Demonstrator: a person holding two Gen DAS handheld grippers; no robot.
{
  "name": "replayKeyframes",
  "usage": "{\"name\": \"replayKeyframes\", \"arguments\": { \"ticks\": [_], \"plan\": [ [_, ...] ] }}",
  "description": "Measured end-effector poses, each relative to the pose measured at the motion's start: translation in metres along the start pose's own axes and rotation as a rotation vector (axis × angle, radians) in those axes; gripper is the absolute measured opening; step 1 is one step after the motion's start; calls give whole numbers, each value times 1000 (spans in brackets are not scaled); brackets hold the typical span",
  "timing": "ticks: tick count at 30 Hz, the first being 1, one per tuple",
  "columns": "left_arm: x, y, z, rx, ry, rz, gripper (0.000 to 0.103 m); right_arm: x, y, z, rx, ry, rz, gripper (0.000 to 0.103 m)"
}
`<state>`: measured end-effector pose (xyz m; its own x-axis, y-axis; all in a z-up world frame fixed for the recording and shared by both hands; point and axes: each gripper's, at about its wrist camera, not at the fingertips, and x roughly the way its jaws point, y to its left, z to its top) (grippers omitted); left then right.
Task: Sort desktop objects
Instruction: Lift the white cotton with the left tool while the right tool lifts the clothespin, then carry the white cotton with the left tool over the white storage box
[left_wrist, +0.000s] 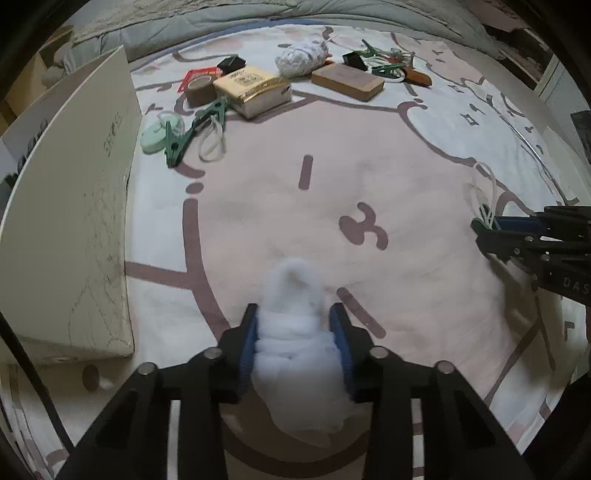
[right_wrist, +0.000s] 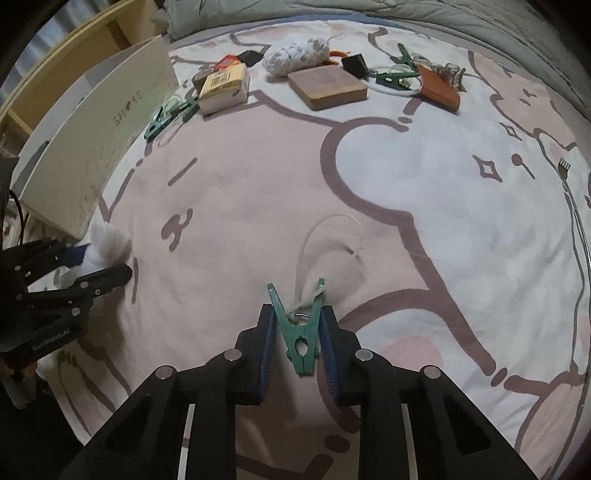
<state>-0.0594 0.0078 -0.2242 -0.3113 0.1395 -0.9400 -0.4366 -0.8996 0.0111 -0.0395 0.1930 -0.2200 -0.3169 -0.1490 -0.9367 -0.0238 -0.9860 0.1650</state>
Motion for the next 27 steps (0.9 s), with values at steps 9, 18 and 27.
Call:
{"name": "replayKeyframes", "arguments": {
  "ticks": [9,18,27],
  "plan": [
    [-22,7,16,-34,-96,-16,32,-21,4,15,6,-110,32,25],
    [-54,17,44,-77,-221,13,32,-53,1,47,51,-251,-12,25],
    [-83,32,66,-138,-327,33,32,-66,11,69,54,-312,-65,25]
  ]
}}
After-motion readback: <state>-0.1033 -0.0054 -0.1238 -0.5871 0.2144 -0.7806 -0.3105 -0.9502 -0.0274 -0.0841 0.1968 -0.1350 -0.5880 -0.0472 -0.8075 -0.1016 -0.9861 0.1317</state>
